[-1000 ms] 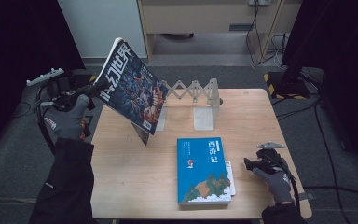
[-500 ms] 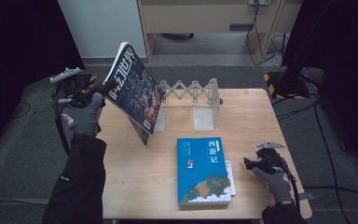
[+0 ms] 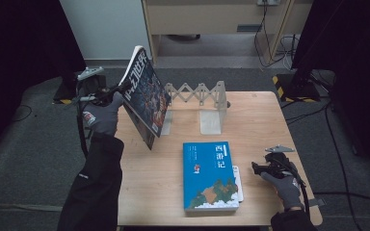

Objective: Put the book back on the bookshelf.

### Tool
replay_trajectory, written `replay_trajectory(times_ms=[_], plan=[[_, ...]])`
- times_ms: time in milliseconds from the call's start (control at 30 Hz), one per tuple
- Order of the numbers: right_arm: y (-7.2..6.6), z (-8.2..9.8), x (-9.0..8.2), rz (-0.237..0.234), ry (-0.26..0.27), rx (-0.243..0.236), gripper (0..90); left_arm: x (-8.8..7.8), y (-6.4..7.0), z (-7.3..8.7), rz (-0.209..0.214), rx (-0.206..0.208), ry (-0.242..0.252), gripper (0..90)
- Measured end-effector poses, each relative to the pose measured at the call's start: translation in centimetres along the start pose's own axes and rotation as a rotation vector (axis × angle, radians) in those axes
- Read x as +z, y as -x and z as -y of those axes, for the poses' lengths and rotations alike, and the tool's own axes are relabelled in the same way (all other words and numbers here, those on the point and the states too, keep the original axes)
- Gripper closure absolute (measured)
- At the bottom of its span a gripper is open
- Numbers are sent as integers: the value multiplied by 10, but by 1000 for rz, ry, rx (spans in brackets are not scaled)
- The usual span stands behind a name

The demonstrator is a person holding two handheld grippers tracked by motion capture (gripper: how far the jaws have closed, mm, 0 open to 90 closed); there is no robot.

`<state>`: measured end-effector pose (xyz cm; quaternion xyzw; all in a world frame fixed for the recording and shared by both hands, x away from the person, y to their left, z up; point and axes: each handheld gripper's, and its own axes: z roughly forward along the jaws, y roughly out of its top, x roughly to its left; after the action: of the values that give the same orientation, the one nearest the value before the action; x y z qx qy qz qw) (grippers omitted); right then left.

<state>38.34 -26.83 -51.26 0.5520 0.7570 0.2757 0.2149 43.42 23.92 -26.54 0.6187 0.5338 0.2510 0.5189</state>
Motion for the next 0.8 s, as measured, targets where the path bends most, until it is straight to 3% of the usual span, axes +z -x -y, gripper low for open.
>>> replay_trajectory(times_ms=[133, 333, 667, 800], plan=[[0, 0, 0, -4, 0, 3, 188, 11, 5, -1, -41, 39, -22, 821], [0, 0, 1, -7, 0, 4, 188, 26, 9, -2, -72, 61, -36, 821], [0, -1, 1, -14, -1, 3, 188, 54, 13, 4, -96, 48, -65, 821], [0, 0, 1, -15, 0, 3, 188, 65, 13, 8, -117, 61, -90, 821]])
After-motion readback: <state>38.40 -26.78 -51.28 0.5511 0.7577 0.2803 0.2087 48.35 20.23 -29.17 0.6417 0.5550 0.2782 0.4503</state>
